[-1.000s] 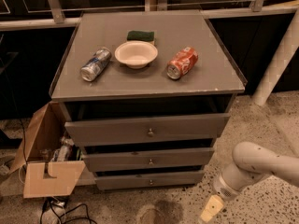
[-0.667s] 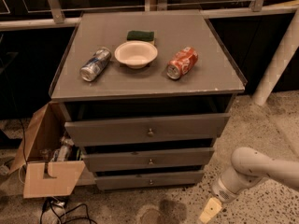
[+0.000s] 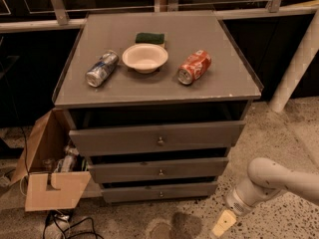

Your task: Open bottom drawer

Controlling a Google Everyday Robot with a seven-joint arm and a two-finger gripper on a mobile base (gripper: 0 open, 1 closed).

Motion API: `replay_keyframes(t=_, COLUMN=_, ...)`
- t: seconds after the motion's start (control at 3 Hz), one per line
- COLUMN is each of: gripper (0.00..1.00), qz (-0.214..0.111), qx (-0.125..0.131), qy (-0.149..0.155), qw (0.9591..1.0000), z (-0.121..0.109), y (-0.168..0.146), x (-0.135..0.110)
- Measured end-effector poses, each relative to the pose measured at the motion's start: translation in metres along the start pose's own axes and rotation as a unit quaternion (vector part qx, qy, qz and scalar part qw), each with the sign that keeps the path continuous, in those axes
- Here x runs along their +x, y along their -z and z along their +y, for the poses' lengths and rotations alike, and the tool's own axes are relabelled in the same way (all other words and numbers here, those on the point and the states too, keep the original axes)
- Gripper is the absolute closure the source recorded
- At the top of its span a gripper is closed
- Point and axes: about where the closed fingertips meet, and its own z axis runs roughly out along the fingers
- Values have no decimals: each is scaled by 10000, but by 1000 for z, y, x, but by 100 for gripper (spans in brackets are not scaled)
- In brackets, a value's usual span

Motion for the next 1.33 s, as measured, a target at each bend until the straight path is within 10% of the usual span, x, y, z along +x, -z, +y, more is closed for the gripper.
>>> replay_keyframes(t=1.33, gripper=0, qz=-893, qx=9, qy=479, qw=9948, z=-42, y=-31, x=-22)
